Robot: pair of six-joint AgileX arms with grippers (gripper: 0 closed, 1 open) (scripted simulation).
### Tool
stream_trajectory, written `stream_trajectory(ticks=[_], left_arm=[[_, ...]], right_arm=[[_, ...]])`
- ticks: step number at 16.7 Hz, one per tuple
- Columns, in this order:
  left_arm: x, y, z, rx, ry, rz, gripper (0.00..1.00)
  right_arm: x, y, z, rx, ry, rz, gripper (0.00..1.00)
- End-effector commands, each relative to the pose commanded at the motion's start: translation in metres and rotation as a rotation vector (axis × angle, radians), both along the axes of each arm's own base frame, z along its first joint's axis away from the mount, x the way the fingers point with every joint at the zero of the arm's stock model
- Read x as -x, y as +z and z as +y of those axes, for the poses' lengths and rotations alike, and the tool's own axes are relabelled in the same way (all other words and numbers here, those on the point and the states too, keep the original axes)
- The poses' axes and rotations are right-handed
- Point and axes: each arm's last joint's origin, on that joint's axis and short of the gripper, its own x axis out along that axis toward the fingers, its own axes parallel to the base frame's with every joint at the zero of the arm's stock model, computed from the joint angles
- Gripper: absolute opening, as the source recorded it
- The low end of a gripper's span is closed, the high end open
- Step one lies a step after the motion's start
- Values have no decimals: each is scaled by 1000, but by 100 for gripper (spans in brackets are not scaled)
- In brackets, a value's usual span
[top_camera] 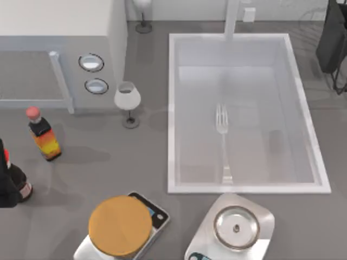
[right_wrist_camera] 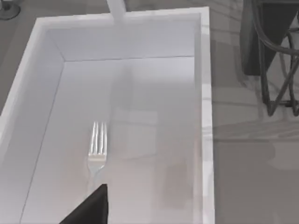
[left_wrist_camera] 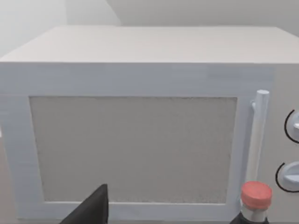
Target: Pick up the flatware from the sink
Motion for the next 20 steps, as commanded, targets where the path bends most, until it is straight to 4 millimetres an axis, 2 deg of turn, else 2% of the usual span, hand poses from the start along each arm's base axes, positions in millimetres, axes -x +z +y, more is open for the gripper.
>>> stream_trajectory(ticks=[3,5,8,11,13,16,18,20], left_arm=[[0,0,0,0,0,0,100],[0,0,0,0,0,0,100],[0,0,0,0,0,0,100],[0,0,0,0,0,0,100],[0,0,0,0,0,0,100],[0,0,0,0,0,0,100],[0,0,0,0,0,0,100],[0,0,0,0,0,0,100]], right_arm=[[-58,16,27,-6,20,202,100],[-99,15,49,0,27,337,100],[-156,-6,88,25,30,529,100],[-198,-42,126,63,24,697,100],[-218,-71,148,92,17,791,100],[-234,-109,173,132,6,897,100],[-240,-129,184,152,0,944,100],[-242,-139,189,162,-3,966,100]])
